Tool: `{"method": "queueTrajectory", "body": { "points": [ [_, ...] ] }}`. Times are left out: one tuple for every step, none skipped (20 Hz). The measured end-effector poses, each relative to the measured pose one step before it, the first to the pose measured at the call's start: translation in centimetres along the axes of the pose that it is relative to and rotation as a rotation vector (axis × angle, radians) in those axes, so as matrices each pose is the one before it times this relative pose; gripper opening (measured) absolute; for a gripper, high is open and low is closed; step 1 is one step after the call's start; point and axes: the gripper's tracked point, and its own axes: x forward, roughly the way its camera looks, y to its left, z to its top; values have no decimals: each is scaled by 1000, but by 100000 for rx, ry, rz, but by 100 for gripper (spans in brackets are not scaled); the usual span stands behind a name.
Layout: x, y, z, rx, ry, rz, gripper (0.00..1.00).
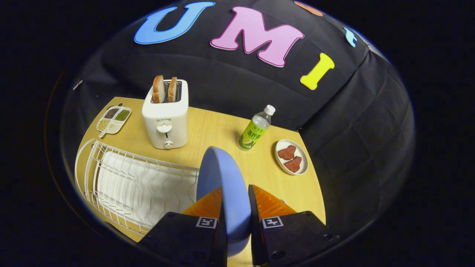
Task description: Take the plate from the dish rack, then take the spoon from the basket and place it into the plate.
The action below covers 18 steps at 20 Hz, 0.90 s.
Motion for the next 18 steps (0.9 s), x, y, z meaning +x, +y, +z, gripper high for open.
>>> {"method": "queueTrajectory", "body": {
  "points": [
    [-653,-6,349,804,-1875,2504,29],
    [-776,-132,74,1319,-1274,3186,29],
    [-904,-256,1,2063,-1450,3979,29],
    [-940,-185,79,2633,-1677,4380,29],
    [-1071,-330,72,2639,-2005,4103,29],
    [-1151,-358,7,2099,-1829,3553,29],
    [-1060,-580,-224,1663,-1152,2812,29],
    [-1168,-667,-232,1552,-821,1971,29],
    [-1192,-741,-275,1368,-440,1746,29],
    [-1061,-621,-374,1348,-47,1645,29],
    [-1048,-627,-502,1755,150,1586,29],
    [-936,-698,-538,2384,261,1302,29],
    [-895,-713,-630,2656,758,953,29],
    [-756,-679,-850,2744,1336,850,29],
    [-577,-688,-1000,2640,2038,828,29],
    [-591,-711,-1148,2065,2079,460,29],
    [-449,-962,-1203,1234,1874,-52,29],
    [-115,-866,-1272,509,1732,-607,29]
  ]
}}
